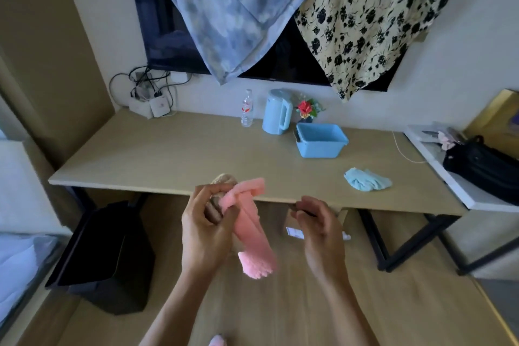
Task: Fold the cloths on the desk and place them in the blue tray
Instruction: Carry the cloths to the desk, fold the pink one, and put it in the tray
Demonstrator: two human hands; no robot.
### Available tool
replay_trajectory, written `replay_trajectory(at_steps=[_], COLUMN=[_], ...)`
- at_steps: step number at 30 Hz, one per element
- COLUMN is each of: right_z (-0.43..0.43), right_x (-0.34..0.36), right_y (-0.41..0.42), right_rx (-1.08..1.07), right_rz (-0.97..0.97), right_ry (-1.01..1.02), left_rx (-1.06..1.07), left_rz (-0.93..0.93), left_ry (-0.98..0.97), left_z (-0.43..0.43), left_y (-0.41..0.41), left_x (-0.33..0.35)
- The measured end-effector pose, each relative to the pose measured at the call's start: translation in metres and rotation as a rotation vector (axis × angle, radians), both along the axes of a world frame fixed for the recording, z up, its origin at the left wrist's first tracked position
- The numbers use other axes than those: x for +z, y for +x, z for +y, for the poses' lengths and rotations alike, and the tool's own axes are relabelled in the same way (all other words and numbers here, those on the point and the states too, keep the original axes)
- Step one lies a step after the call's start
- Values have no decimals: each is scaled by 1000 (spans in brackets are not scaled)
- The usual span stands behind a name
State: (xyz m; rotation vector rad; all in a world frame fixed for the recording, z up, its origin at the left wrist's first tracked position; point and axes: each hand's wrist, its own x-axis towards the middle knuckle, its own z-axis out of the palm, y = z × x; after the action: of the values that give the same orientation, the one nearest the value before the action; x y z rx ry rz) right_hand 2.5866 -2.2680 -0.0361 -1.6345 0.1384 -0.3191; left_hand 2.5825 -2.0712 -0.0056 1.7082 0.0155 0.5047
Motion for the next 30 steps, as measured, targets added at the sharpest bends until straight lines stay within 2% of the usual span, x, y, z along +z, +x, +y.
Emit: replay_trajectory(at_steps=[6,14,20,24,27,30], right_z=[14,14,5,14,27,40], right_x=[14,-7,-38,-51,-57,-65], right_y=[140,274,395,456,486,509], right_rx=[27,124,314,494,632,631], right_rz=[-3,74,179,247,297,333], right_ry=[-1,50,38,-69,-73,-55], left_rx=[-92,-103,10,109,118,55], left_rz=[12,93,168,280,321,381], left_ry=[44,81,130,164,145,147], left_z=[-5,-12,-22,-26,-23,-9], left_y=[150,285,385,436,462,484], left_x=[-3,-27,-58,-70,-75,-80])
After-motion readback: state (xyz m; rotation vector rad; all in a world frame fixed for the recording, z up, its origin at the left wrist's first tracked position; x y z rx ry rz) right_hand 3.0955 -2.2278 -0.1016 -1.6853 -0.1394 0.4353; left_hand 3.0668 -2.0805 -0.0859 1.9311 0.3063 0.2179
